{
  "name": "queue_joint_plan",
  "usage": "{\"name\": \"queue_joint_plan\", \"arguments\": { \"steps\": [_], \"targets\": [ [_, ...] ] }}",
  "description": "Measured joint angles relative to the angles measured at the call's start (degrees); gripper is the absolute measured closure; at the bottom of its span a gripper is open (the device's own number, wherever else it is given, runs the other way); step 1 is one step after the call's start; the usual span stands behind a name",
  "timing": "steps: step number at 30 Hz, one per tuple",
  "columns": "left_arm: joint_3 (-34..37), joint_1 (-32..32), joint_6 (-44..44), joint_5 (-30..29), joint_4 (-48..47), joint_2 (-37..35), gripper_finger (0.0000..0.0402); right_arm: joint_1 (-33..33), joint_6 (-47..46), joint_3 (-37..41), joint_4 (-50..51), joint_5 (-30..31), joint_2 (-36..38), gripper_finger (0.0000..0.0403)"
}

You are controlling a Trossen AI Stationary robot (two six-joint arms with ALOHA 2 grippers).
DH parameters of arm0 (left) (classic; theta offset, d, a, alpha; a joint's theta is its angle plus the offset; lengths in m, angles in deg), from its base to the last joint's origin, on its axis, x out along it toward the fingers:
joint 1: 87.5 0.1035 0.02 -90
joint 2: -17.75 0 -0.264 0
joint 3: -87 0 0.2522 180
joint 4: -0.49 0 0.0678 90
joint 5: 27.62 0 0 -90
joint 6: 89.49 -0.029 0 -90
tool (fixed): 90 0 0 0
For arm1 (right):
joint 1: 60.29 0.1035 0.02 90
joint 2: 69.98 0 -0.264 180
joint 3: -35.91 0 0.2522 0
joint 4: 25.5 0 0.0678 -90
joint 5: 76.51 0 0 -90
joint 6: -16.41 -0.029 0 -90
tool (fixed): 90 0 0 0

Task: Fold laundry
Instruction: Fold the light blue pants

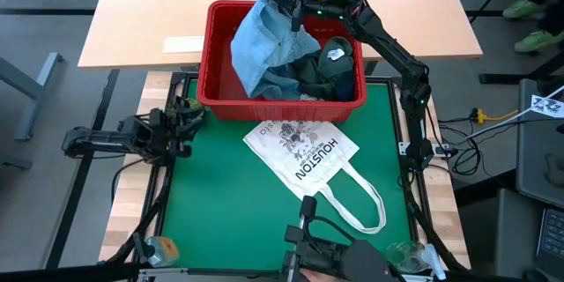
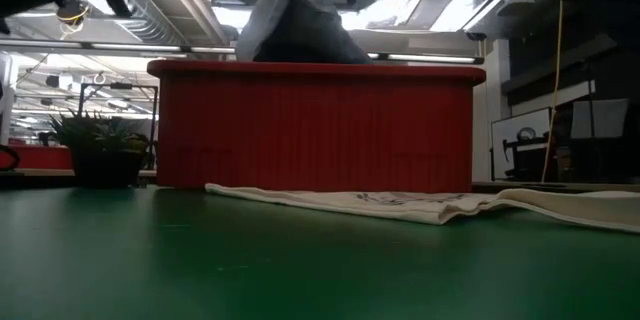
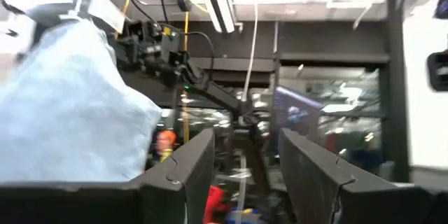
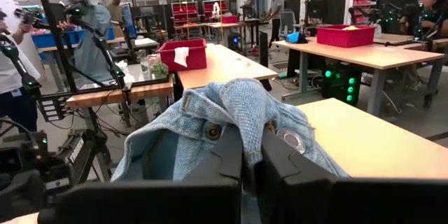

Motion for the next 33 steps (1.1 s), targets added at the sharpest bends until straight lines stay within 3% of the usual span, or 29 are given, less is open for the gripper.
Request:
{"name": "queue_joint_plan", "arguments": {
  "steps": [6,10,19,24,33],
  "targets": [
    [-8.67,0.0,-8.73,-3.0,-0.3,14.44,0.0246,0.0,0.02,0.0,0.17,0.0,0.0,0.0392],
    [-12.56,0.02,-13.48,-9.4,-0.29,24.44,0.0246,0.02,0.02,0.0,0.19,0.02,0.0,0.0389],
    [-17.75,0.04,-13.91,-23.59,-0.16,42.27,0.0246,0.07,0.02,-0.02,-0.07,0.02,0.0,0.0388],
    [-19.97,1.0,-13.85,-30.62,0.03,48.97,0.0246,0.07,0.02,-0.02,-0.09,0.02,0.0,0.0392],
    [-23.46,5.59,-13.51,-31.68,0.03,56.55,0.0246,0.07,0.04,-0.02,-0.09,0.02,0.0,0.0391]
  ]
}}
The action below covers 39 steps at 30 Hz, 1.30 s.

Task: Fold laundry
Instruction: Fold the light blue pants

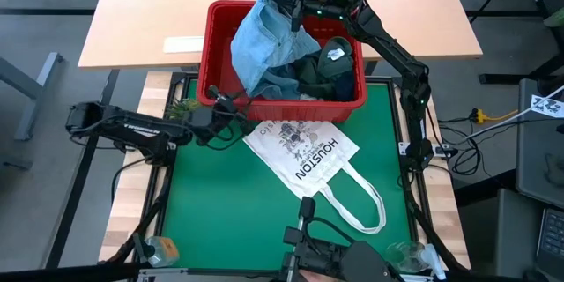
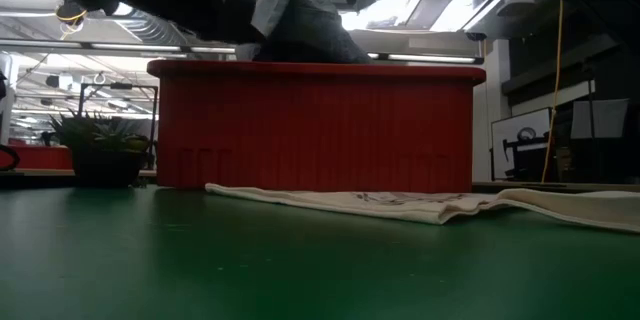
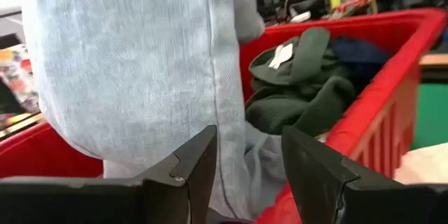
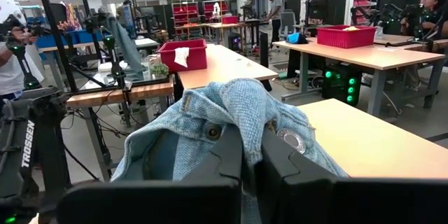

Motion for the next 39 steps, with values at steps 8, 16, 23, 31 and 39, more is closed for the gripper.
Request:
{"name": "queue_joint_plan", "arguments": {
  "steps": [8,16,23,31,39],
  "targets": [
    [-0.46,4.57,0.35,-0.46,1.42,2.72,0.0246,0.0,0.0,0.0,0.0,0.0,0.0,0.0387],
    [-0.51,9.64,0.52,-0.36,2.45,2.7,0.0281,0.0,-2.48,0.0,-0.01,-3.2,0.02,0.0393],
    [-0.48,8.79,-2.51,0.18,10.3,1.21,0.039,-0.04,-1.82,0.0,4.26,-4.49,3.42,0.0396],
    [-0.48,5.2,-7.59,2.4,11.16,-7.14,0.0397,-0.07,7.78,-0.07,20.73,-3.81,12.05,0.0395],
    [-0.48,1.84,-7.55,13.0,11.2,-15.67,0.0399,-0.06,8.39,-0.07,32.37,-3.37,19.57,0.0393]
  ]
}}
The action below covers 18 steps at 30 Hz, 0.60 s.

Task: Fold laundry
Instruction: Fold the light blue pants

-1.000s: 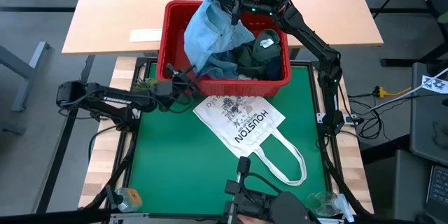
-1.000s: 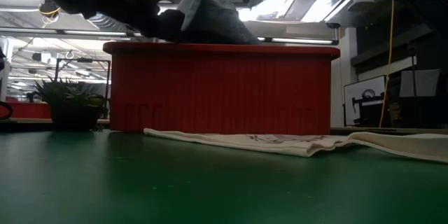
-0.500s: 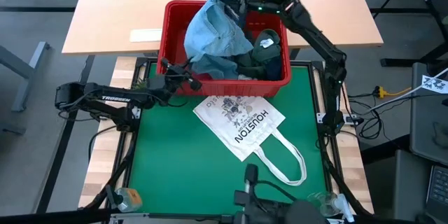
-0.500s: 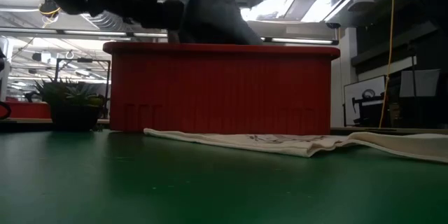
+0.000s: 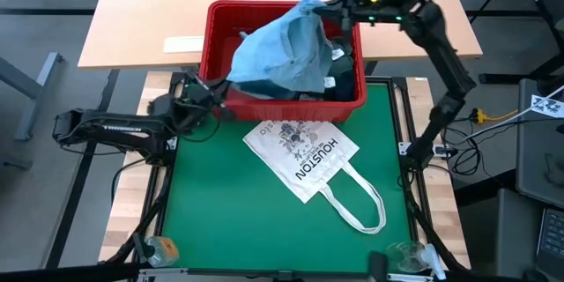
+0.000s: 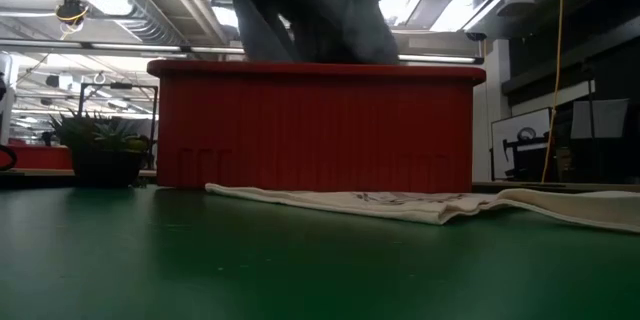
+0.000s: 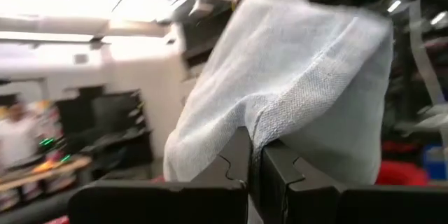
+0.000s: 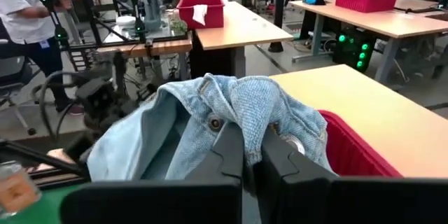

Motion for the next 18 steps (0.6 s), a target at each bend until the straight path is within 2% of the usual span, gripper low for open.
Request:
{"name": "queue_joint_plan", "arguments": {
  "steps": [6,12,18],
  "targets": [
    [0.0,-4.34,0.06,4.26,-1.44,-4.56,0.04,0.08,0.03,0.0,7.55,-0.09,4.89,0.0396],
    [0.0,-9.76,0.32,6.1,-9.15,-5.85,0.0395,0.81,0.56,-0.01,23.85,0.21,6.7,0.039],
    [0.0,-13.5,0.37,5.81,-17.73,-5.65,0.0393,5.36,5.12,0.02,37.09,7.62,5.76,0.0393]
  ]
}}
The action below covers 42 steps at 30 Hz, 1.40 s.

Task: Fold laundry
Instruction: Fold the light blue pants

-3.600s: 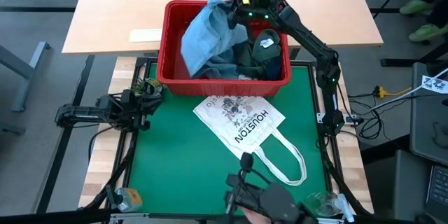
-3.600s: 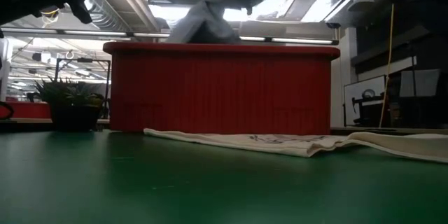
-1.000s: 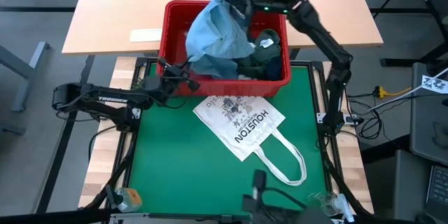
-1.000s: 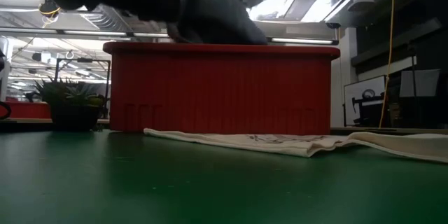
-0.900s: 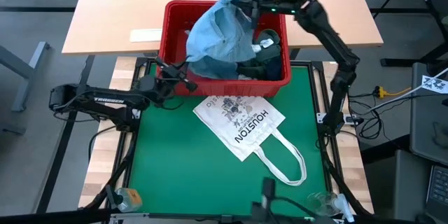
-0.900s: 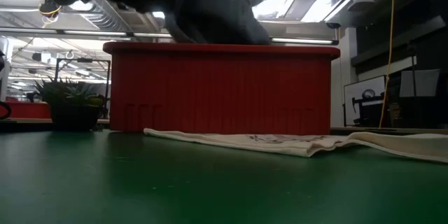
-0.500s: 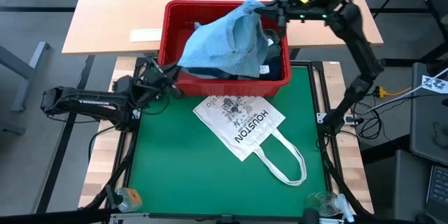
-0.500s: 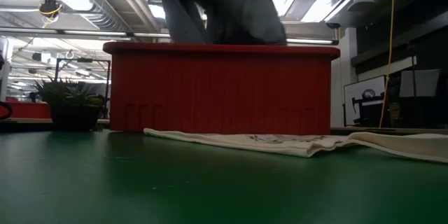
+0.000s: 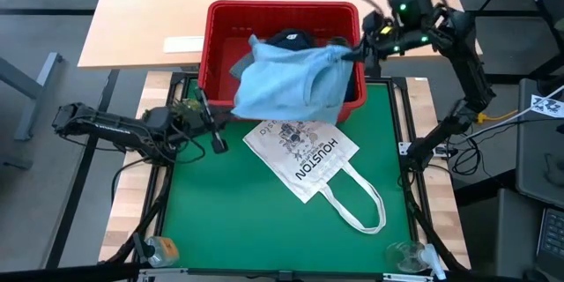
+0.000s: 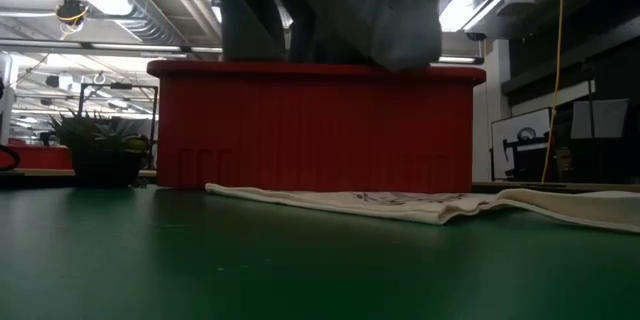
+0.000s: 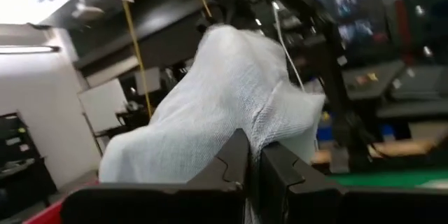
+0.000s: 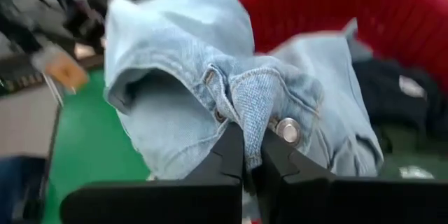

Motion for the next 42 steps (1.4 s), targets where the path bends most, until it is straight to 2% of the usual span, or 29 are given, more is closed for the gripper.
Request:
{"name": "queue_joint_plan", "arguments": {
  "steps": [6,12,20,30,36,42],
  "targets": [
    [0.0,-2.28,0.15,-0.88,-4.25,0.0,0.0392,4.79,1.12,0.0,2.32,6.24,-2.54,0.0387],
    [0.02,-3.05,0.15,-0.98,-5.05,0.0,0.0391,6.86,1.06,0.02,2.48,6.94,-5.41,0.0383],
    [0.0,-3.05,0.21,-0.91,-6.71,0.0,0.039,6.68,0.18,0.09,2.9,6.94,-7.43,0.0337],
    [0.01,-3.05,2.99,-0.93,-7.94,0.0,0.039,6.66,-3.89,0.09,3.45,8.19,-7.47,0.0251],
    [0.02,-3.05,2.99,-0.94,-7.91,0.0,0.039,6.67,-3.84,0.09,7.49,14.24,-7.49,0.0221],
    [0.01,-3.05,2.99,-0.99,-7.9,0.0,0.039,6.66,-3.85,0.09,7.51,21.46,-7.41,0.0218]
  ]
}}
